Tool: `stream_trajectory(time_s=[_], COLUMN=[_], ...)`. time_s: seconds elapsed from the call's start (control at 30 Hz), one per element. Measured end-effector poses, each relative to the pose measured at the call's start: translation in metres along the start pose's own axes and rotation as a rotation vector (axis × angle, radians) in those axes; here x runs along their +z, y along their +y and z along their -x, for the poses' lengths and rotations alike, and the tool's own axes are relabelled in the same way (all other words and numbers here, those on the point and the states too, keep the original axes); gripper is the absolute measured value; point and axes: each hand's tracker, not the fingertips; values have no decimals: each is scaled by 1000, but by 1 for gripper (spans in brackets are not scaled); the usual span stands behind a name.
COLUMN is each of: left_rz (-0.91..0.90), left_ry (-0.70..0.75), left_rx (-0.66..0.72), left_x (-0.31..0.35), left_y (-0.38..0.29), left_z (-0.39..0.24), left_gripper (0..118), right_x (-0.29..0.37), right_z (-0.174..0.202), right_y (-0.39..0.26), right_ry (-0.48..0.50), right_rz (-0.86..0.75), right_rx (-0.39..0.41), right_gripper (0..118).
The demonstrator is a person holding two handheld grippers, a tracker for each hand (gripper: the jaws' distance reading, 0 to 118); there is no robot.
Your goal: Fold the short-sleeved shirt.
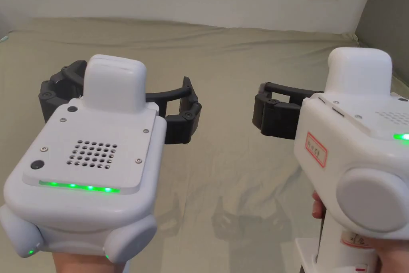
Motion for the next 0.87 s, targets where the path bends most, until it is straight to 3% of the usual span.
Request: stream_trajectory(time_s=[0.07, 0.27, 0.5, 0.67, 0.77, 0.87], left_rz=[-4, -12, -4, 0, 0, -1], left_ry=[-1, -7, -9, -11, -7, -4], left_rx=[0, 3, -8, -12, -12, -10], left_x=[1, 2, 3, 3, 2, 2], left_y=[1, 4, 2, 1, 1, 2], left_z=[-1, -3, -5, -6, -6, -6], left_gripper=[118, 118, 118, 118, 118, 118], right_x=[1, 3, 0, -3, -5, -4], right_z=[4, 9, 8, 6, 0, -5], right_y=[1, -4, -13, -11, -9, -12], right_ry=[-42, -32, 11, -19, 36, 11], right_rz=[-3, -21, -1, 20, 54, -21], right_rx=[22, 38, 5, -9, -37, -26], right_gripper=[116, 116, 116, 116, 116, 117])
